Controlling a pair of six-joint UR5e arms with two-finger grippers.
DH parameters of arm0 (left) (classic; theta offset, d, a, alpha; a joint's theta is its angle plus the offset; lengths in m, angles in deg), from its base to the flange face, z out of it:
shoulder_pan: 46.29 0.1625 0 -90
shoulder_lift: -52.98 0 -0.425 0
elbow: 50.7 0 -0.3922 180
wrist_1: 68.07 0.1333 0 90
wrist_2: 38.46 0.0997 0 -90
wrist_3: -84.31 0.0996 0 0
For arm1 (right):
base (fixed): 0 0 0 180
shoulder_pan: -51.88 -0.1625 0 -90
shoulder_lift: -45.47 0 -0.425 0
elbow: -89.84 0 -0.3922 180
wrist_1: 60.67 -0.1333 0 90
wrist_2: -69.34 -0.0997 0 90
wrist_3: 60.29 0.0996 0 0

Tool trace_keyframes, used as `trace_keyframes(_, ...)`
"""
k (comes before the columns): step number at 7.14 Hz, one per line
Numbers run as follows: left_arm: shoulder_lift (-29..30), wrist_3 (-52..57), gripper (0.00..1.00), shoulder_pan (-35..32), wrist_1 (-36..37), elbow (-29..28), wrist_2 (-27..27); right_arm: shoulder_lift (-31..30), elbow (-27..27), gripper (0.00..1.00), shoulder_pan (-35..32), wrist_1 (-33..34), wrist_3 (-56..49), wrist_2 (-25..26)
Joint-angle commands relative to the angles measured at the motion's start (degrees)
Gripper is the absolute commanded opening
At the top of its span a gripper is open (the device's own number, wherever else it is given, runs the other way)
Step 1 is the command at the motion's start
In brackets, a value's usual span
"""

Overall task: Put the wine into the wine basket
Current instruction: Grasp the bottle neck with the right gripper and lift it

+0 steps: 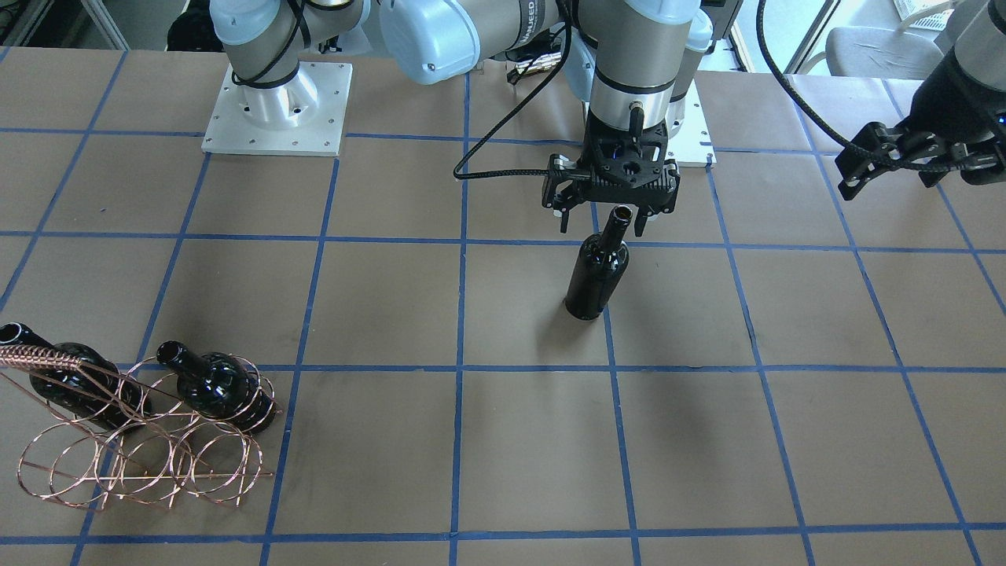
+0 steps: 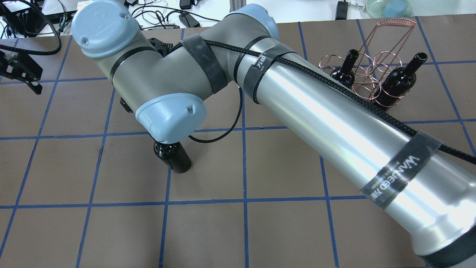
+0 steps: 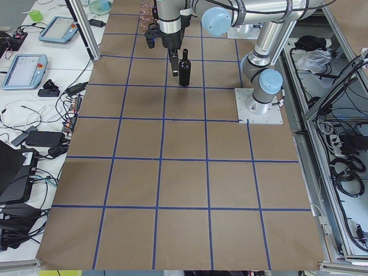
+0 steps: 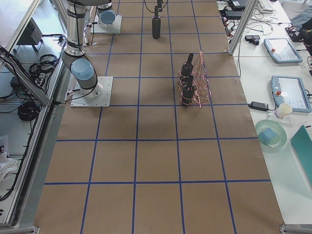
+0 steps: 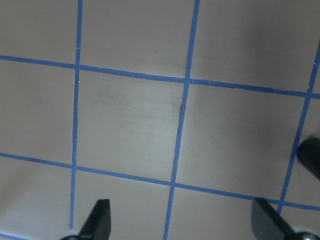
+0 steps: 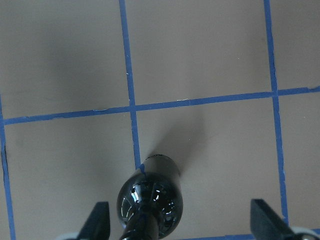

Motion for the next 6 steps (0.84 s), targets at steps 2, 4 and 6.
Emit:
trace_keyframes(2,-0.07,0.04,1.00,0.12,-0.12,0.03,-2.19,2.63,0.11,1.00,-1.39,0.11,-0.64,-0.80)
trace_keyframes(4,0.02,0.04,1.00,0.30,-0.12,0.11,-2.20,2.90,0.11,0.98,-1.40,0.29,-1.94,-0.80)
trace_keyframes(6,-0.07,0.04,1.00,0.13,-0.30,0.29,-2.20,2.82,0.19,0.45,-1.40,0.29,-1.87,-2.72)
